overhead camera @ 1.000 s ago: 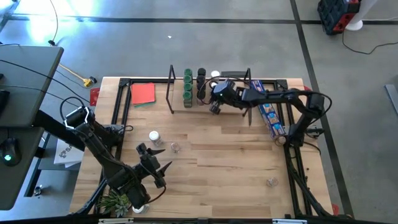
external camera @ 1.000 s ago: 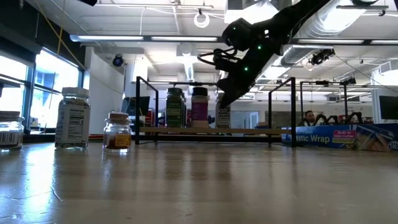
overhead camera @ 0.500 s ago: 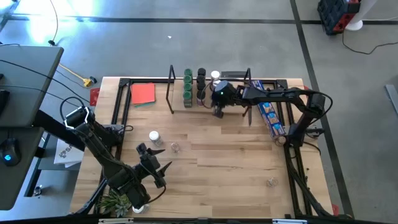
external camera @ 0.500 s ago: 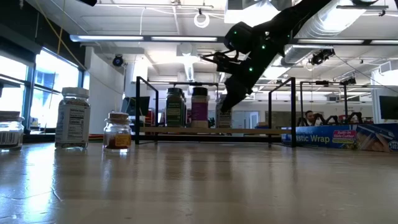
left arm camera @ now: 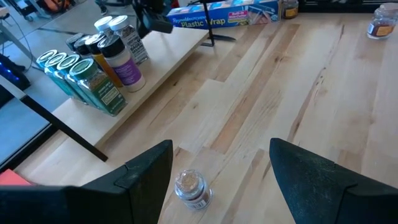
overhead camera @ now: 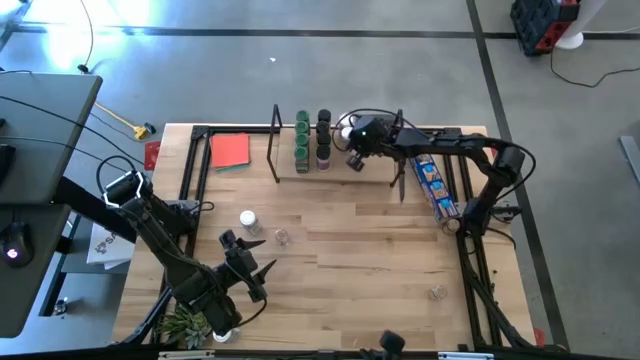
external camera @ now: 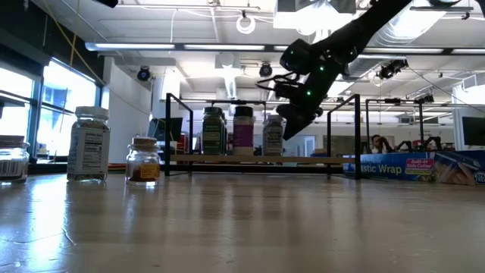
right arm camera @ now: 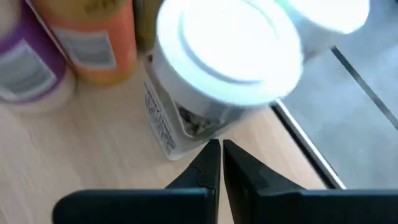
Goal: Shelf spices
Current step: Put the top right white seasoning bottle on the shelf aligned with the other white seasoning bottle
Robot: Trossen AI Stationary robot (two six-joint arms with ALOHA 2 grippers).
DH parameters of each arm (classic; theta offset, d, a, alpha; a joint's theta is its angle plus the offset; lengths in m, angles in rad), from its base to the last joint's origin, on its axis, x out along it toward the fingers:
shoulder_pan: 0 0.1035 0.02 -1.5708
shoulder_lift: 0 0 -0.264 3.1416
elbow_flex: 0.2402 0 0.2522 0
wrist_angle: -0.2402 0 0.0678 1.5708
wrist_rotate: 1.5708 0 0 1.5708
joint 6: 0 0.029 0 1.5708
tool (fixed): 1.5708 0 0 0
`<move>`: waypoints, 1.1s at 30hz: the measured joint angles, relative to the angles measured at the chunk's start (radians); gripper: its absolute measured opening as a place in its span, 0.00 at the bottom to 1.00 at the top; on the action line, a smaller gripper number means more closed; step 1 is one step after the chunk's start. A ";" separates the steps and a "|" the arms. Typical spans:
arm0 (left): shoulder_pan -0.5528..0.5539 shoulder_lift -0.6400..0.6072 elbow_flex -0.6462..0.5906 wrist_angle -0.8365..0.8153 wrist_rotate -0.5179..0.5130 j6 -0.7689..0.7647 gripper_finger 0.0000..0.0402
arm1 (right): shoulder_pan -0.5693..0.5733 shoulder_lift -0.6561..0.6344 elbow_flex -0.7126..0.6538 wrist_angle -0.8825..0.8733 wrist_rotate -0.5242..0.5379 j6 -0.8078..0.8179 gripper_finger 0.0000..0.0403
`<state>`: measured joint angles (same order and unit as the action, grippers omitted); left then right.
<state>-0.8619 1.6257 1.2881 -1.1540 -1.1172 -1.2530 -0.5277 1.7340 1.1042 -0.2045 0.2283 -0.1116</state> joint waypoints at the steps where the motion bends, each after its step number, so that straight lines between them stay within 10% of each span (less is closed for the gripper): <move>1: 0.000 0.000 0.000 0.000 0.000 0.000 0.65 | -0.003 0.000 0.000 0.009 -0.001 0.000 0.03; 17: 0.000 0.000 0.000 0.000 0.000 0.000 0.65 | 0.036 -0.024 0.000 -0.052 0.158 -0.019 0.03; 24: 0.000 0.000 0.000 -0.001 0.000 0.000 0.65 | 0.074 -0.028 0.000 -0.119 -0.210 -0.092 0.03; 33: 0.000 0.000 0.000 0.000 0.000 -0.001 0.65 | 0.024 0.027 0.000 -0.001 -0.155 -0.070 0.03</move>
<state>-0.8619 1.6257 1.2881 -1.1535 -1.1175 -1.2537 -0.5033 1.7613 1.1038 -0.2057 0.0731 -0.1813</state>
